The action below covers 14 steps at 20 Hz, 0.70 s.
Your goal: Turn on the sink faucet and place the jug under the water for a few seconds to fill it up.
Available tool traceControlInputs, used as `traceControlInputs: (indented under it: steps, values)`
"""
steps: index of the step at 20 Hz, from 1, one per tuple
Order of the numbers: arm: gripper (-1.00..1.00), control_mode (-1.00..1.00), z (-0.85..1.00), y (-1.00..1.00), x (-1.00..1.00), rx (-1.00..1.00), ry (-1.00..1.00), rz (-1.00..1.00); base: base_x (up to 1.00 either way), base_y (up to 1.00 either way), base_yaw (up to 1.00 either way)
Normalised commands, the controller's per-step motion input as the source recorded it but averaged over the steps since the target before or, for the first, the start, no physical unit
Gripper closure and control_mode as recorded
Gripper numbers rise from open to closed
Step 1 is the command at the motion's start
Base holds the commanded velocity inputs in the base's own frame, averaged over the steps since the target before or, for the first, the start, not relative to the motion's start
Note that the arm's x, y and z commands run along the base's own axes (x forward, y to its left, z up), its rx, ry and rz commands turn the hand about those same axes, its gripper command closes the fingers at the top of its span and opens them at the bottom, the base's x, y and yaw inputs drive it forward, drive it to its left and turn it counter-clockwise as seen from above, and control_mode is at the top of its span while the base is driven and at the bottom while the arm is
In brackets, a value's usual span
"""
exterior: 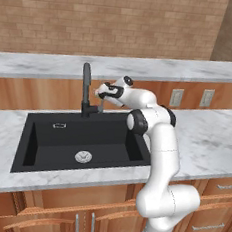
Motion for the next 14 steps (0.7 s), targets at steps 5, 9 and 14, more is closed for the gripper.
traceControlInputs:
  steps: [5, 9, 14]
  values:
    - [1.0, -1.0, 0.0, -0.66, -0.09, -0.03, 0.0, -0.13, 0.0, 0.0, 0.0]
    - [1.0, -1.0, 0.0, -0.65, -0.1, -0.01, 0.0, -0.13, 0.0, 0.0, 0.0]
    - [1.0, -1.0, 0.09, -0.35, -0.06, 0.0, 0.0, -0.12, 0.0, 0.0, 0.0]
